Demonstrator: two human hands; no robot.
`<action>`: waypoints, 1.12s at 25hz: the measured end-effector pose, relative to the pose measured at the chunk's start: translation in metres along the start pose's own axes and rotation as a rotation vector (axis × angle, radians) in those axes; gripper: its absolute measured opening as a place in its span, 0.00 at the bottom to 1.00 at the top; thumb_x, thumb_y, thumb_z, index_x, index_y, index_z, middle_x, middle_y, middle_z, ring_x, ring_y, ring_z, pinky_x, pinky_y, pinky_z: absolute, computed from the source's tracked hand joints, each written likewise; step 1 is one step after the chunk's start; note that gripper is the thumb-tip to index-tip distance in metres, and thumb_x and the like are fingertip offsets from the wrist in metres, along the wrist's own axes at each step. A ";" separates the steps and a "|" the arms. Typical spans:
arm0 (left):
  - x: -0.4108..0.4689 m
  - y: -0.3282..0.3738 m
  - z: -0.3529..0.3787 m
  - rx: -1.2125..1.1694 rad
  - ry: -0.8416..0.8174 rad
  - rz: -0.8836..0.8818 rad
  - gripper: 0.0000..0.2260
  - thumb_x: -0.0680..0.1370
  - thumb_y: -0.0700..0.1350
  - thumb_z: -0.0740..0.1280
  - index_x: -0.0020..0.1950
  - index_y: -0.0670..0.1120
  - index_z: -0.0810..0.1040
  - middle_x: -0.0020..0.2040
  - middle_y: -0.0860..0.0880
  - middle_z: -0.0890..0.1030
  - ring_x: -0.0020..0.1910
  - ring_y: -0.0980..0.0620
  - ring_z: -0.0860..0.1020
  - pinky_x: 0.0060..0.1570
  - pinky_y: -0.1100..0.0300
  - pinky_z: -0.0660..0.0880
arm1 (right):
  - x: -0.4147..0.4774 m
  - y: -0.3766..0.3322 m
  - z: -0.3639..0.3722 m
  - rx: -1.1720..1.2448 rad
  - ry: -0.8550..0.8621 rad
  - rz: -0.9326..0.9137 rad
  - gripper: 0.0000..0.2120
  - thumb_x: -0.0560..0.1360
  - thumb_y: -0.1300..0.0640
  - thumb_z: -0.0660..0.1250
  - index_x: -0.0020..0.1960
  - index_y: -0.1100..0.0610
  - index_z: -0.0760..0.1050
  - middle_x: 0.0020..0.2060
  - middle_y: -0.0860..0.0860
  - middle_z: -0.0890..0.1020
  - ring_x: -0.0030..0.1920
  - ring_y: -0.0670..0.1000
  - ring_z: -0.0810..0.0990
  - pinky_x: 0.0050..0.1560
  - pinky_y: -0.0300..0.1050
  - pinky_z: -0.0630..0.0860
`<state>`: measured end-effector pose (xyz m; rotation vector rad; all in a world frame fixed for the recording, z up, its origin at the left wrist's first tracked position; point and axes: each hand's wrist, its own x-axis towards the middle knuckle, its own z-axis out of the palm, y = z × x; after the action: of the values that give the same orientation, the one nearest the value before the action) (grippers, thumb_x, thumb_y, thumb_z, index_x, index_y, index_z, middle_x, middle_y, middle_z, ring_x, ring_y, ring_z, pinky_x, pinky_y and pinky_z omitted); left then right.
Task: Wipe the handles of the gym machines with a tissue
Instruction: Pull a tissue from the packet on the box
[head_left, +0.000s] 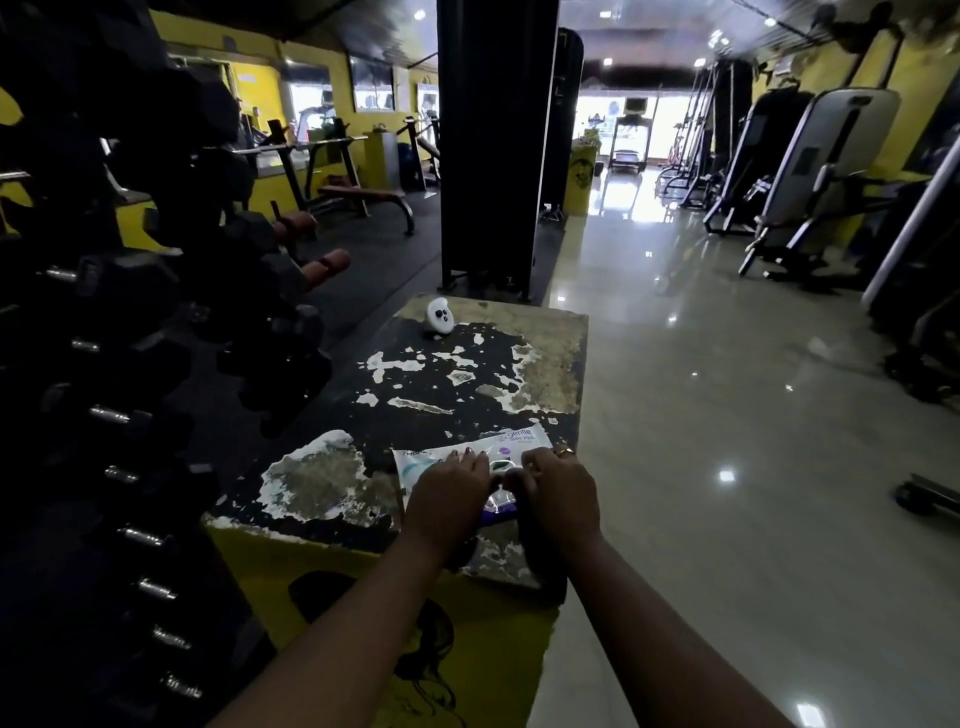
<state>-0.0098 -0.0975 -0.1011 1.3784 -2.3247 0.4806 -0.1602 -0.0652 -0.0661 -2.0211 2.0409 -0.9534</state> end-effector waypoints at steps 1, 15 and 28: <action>0.000 0.003 0.001 0.023 0.018 0.026 0.15 0.62 0.47 0.81 0.42 0.43 0.82 0.36 0.46 0.83 0.33 0.48 0.82 0.28 0.59 0.76 | 0.000 0.000 0.001 0.015 0.033 0.013 0.09 0.76 0.56 0.68 0.49 0.61 0.80 0.45 0.59 0.81 0.44 0.58 0.79 0.38 0.45 0.68; -0.007 -0.003 -0.017 -0.620 0.280 -0.686 0.07 0.75 0.45 0.56 0.40 0.43 0.66 0.24 0.50 0.70 0.25 0.43 0.73 0.26 0.57 0.62 | 0.012 -0.001 0.016 0.036 -0.069 -0.226 0.06 0.76 0.51 0.66 0.51 0.47 0.80 0.49 0.47 0.77 0.43 0.49 0.78 0.37 0.39 0.69; -0.010 -0.003 -0.014 -0.582 0.300 -0.610 0.12 0.75 0.53 0.55 0.36 0.48 0.65 0.23 0.53 0.68 0.23 0.50 0.70 0.25 0.58 0.61 | 0.033 -0.013 0.019 0.487 -0.265 0.010 0.08 0.83 0.54 0.55 0.50 0.55 0.70 0.41 0.49 0.78 0.40 0.48 0.76 0.40 0.41 0.68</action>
<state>-0.0001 -0.0843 -0.0936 1.4796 -1.5155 -0.1600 -0.1434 -0.1012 -0.0638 -1.7608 1.5034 -0.9970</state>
